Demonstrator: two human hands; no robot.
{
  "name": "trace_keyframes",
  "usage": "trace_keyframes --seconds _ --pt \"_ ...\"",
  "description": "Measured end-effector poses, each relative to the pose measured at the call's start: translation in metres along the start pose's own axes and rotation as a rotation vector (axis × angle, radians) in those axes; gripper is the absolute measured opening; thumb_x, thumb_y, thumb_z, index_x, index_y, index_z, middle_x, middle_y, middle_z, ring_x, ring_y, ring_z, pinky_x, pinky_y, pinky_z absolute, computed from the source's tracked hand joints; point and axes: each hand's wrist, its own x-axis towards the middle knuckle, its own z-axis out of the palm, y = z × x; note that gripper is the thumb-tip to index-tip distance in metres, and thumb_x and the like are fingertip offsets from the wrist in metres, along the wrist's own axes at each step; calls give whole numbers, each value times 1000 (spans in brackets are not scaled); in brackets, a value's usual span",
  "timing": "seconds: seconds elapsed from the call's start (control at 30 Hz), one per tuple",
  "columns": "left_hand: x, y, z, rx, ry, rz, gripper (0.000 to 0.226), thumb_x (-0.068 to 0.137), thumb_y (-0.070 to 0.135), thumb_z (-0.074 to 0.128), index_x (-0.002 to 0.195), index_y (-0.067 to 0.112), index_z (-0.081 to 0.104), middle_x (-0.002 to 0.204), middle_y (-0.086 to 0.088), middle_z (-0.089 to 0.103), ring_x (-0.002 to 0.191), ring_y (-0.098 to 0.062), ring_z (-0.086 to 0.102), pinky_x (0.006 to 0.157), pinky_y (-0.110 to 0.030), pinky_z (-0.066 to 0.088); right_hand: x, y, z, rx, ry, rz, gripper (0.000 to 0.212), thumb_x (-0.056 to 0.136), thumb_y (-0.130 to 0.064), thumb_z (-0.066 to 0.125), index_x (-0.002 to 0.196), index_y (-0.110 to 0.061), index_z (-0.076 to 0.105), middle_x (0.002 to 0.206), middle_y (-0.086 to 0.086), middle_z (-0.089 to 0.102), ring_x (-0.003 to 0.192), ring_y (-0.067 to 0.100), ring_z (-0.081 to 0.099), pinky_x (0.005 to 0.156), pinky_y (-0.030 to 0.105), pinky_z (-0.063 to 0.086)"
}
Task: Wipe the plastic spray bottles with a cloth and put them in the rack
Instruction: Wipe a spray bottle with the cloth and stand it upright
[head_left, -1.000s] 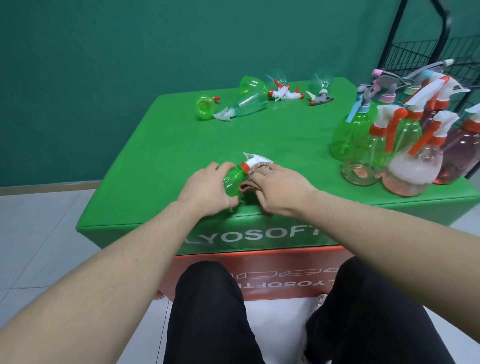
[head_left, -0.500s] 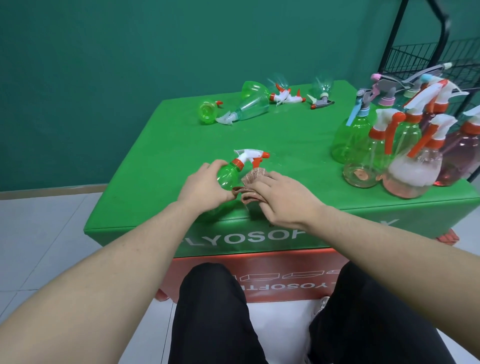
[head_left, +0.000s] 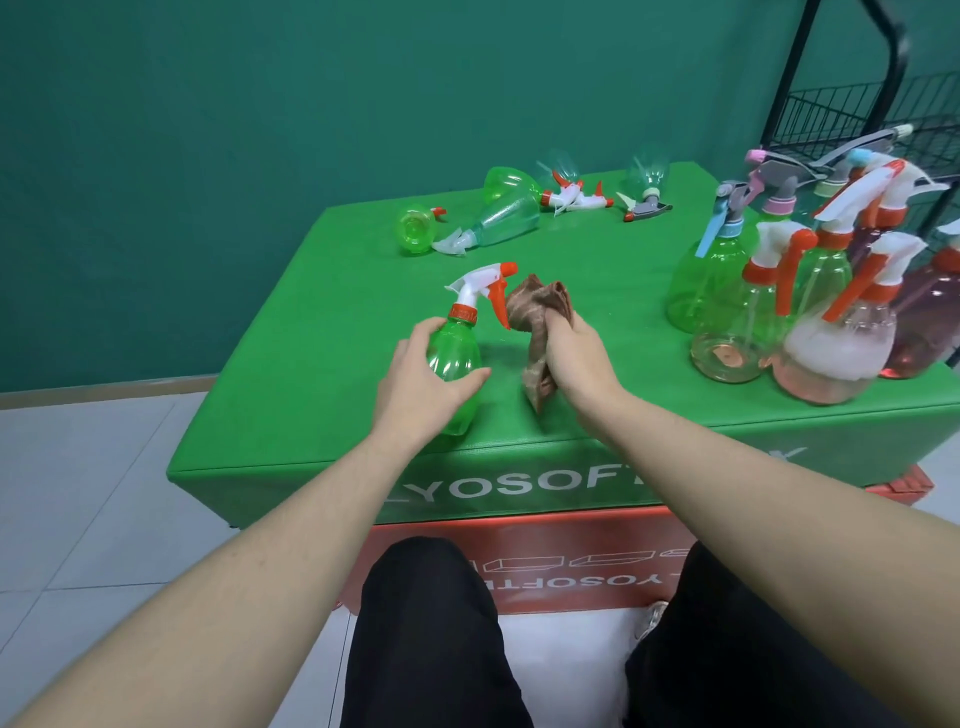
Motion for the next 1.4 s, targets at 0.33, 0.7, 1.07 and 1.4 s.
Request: trace_keyframes --seconds 0.33,0.7,1.07,1.4 --pt "-1 16 13 259 -36 5 79 80 48 80 145 32 39 137 -4 49 96 -23 61 76 -32 48 10 -16 20 684 -86 264 33 105 -23 41 81 -18 62 82 6 62 68 18 56 68 29 47" --pt "2 20 10 166 -18 -93 81 78 45 84 143 28 38 135 -7 49 84 -19 60 63 -29 44 -11 2 19 308 -86 171 30 105 -30 44 94 -18 68 90 8 73 86 24 64 86 44 51" --pt "-2 6 -12 -308 -1 -216 82 81 35 84 145 32 31 144 -4 45 109 -18 55 89 -32 45 -18 6 -6 452 -118 305 35 109 -28 38 95 -13 65 88 6 74 87 25 66 94 43 53" --pt "-6 3 8 -977 -262 -365 60 83 35 75 135 12 57 116 -8 73 94 -23 70 95 -44 54 3 -4 -1 512 -93 328 30 108 -25 40 90 -14 62 92 9 67 89 23 59 84 38 48"
